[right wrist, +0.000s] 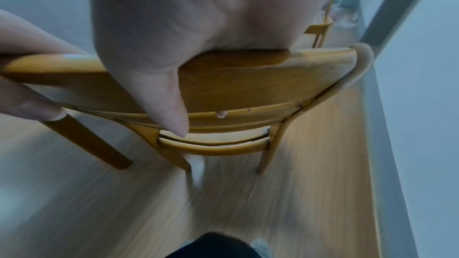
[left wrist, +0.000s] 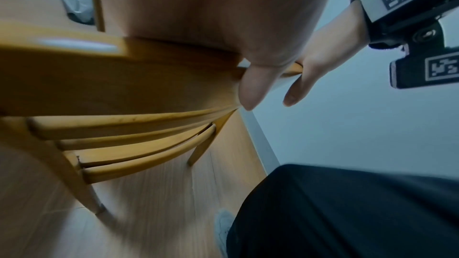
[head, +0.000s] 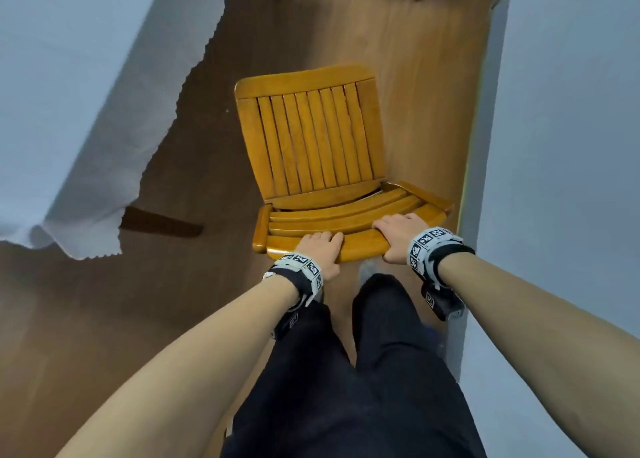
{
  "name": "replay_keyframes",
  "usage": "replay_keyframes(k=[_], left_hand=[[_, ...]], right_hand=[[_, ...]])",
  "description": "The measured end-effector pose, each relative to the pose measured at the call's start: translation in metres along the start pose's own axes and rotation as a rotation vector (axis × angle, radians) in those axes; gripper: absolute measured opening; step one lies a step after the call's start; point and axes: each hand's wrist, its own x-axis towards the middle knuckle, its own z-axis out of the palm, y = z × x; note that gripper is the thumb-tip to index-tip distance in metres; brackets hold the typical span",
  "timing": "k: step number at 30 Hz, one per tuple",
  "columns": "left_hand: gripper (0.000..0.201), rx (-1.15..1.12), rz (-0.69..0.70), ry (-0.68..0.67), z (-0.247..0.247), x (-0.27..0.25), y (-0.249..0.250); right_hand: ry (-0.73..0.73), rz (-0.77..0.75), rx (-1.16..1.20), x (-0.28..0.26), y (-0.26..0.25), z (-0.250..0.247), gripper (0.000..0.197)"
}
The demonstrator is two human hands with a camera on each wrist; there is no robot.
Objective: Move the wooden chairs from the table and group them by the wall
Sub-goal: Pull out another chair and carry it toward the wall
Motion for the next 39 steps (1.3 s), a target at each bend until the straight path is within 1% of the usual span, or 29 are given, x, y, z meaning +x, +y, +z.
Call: replay_keyframes(k=[5, 7, 11, 14, 17, 19, 25, 29, 32, 34, 39], left_hand=[[0.070, 0.154, 0.130, -0.043, 0.042, -0.050, -0.024], [0.069, 0.198, 0.170, -0.032, 0.061, -0.069, -0.035], [0.070, 0.296, 0.223, -0.041, 0.096, -0.106, -0.058], [0.070, 0.376, 0.252, -0.040, 0.118, -0.133, -0.079], [0.071, 0.435, 0.287, -0.060, 0.138, -0.161, -0.101], [0.073, 0.466, 0.307, -0.098, 0.147, -0.182, -0.112], [0.074, 0.539, 0.392, -0.164, 0.162, -0.243, -0.143], [0.073, 0.573, 0.472, -0.196, 0.166, -0.277, -0.169], [0.071, 0.604, 0.548, -0.182, 0.168, -0.293, -0.192], [0.070, 0.617, 0.572, -0.179, 0.168, -0.304, -0.205], [0.060, 0.650, 0.642, -0.203, 0.159, -0.317, -0.221]], right_hand=[[0.061, 0.078, 0.115, -0.035, -0.065, 0.070, 0.075], [0.078, 0.106, 0.157, -0.045, -0.092, 0.094, 0.077], [0.094, 0.166, 0.248, -0.062, -0.152, 0.139, 0.077], [0.139, 0.206, 0.290, -0.070, -0.199, 0.167, 0.075], [0.162, 0.254, 0.336, -0.080, -0.250, 0.193, 0.075], [0.154, 0.285, 0.364, -0.089, -0.281, 0.207, 0.075], [0.164, 0.373, 0.451, -0.117, -0.370, 0.230, 0.073], [0.138, 0.437, 0.519, -0.129, -0.427, 0.234, 0.074], [0.117, 0.501, 0.587, -0.134, -0.467, 0.232, 0.072], [0.116, 0.535, 0.620, -0.137, -0.490, 0.229, 0.070], [0.167, 0.594, 0.643, -0.142, -0.531, 0.224, 0.065]])
